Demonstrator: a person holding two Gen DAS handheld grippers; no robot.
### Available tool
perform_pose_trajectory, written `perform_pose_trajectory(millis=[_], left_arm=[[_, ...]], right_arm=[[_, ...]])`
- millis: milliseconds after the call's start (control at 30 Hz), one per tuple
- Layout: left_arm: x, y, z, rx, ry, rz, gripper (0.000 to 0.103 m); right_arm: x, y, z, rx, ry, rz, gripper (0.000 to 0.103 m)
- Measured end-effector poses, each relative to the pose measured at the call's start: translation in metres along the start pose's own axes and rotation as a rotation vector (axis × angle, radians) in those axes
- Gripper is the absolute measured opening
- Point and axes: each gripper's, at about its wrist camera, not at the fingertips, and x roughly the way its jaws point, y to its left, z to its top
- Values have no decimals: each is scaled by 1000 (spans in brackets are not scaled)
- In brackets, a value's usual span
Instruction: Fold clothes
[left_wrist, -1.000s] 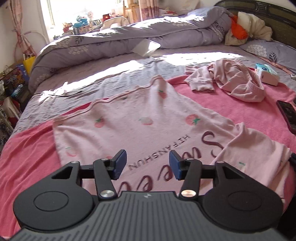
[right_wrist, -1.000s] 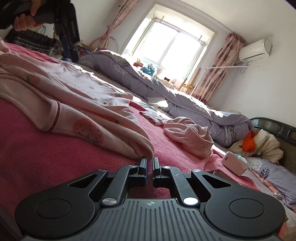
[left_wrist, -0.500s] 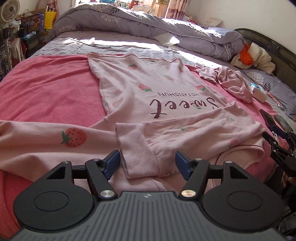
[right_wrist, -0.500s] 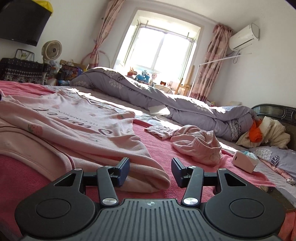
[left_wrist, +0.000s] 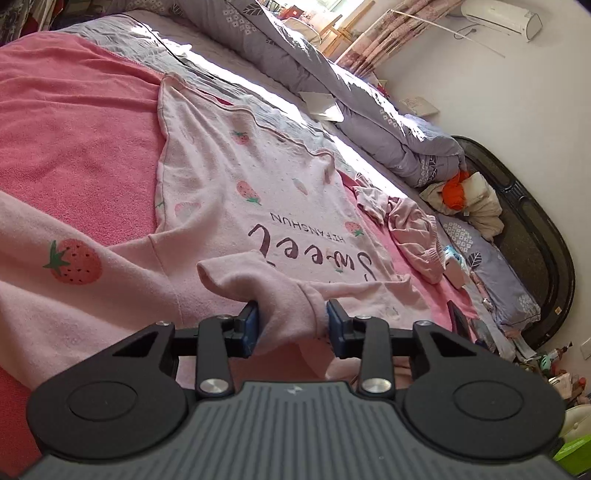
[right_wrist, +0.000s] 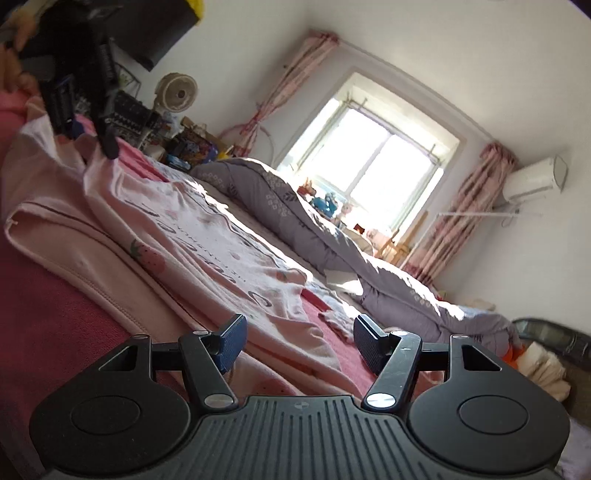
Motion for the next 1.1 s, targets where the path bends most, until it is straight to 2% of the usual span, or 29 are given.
perform_pose_trajectory(millis=[67,133,300,433,567,800,933,1100], left_arm=[[-3,-8,12,-2,-37,-27,39],[-7,-20,26,17,-76,-47,39],[-14,-48,50,78,-126,-73,39],[-14,-63,61,113,-143,-77,39],[-9,-64,63,122,-147,-65,39],[2,-39,52,71,-118,15,39],[3,-26,40,54,-84,56,39],[-2,-18,39,22,-86,90,39]], right_arm=[[-2,19,11,-100,-67,26,63],[0,32,22,-139,-122,63,63],[24,37,45,-115,-144,72,61],[50,33,36,-183,-91,15,58],[62,10,2,-257,20,-52,54],[62,-50,-43,-175,209,-213,49],[61,-57,-54,-69,252,-179,44],[44,-41,-43,-79,168,-51,43]])
